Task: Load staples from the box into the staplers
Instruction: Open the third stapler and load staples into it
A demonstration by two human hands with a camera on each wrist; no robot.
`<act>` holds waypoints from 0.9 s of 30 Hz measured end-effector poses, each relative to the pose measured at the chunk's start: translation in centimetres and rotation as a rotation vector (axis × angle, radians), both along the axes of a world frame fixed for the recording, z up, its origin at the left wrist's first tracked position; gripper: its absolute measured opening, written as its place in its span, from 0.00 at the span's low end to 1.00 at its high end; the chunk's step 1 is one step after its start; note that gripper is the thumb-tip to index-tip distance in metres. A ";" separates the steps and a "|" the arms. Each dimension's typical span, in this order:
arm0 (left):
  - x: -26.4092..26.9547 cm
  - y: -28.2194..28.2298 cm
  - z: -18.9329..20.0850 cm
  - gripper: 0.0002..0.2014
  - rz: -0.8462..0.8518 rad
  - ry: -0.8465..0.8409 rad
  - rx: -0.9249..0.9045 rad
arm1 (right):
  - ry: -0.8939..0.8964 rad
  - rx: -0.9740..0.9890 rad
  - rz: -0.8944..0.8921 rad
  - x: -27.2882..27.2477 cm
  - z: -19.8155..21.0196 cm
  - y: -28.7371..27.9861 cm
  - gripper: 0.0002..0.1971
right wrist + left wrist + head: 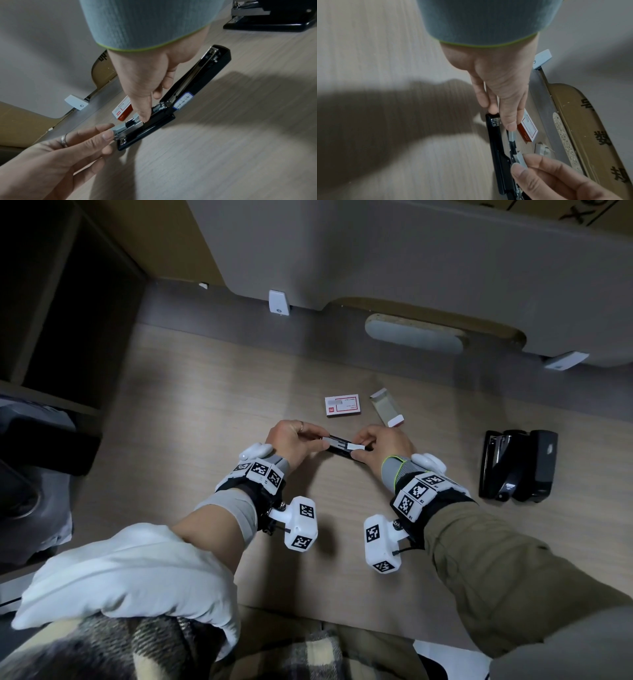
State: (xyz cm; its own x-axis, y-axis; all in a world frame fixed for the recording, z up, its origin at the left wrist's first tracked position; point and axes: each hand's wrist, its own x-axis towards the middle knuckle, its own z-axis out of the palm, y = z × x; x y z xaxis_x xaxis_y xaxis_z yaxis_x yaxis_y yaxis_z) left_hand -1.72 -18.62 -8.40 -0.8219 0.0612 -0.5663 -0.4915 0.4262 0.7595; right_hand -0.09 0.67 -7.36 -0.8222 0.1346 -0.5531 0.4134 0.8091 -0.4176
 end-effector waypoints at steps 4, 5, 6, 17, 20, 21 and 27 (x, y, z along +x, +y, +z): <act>-0.2 0.1 -0.1 0.09 -0.017 -0.009 0.001 | -0.004 -0.006 -0.001 0.0 0.0 0.0 0.08; -0.2 0.1 -0.2 0.09 -0.026 -0.010 -0.006 | -0.005 -0.007 -0.001 0.0 0.1 0.0 0.08; -0.3 0.1 -0.3 0.09 -0.040 -0.011 -0.015 | -0.007 -0.008 -0.001 0.0 0.1 0.0 0.08; -0.1 -0.4 -0.4 0.08 -0.084 -0.016 -0.005 | 0.001 -0.009 -0.009 0.1 0.1 -0.1 0.08; 0.0 -0.5 -0.4 0.08 -0.067 -0.024 0.013 | -0.002 -0.014 -0.009 0.1 0.0 -0.1 0.08; 0.0 -0.6 -0.4 0.08 -0.066 -0.026 0.014 | -0.004 -0.015 -0.009 0.0 0.0 -0.2 0.08; -0.2 -0.6 -0.8 0.09 -0.083 -0.023 0.007 | -0.007 -0.017 -0.009 0.0 -0.1 -0.1 0.08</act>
State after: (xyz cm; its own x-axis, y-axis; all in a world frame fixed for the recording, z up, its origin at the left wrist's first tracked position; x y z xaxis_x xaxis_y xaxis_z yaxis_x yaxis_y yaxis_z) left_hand -1.89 -19.19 -9.15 -0.8003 0.1330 -0.5846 -0.4722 0.4610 0.7513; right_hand -0.12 0.61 -7.42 -0.8169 0.1326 -0.5614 0.4240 0.7978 -0.4286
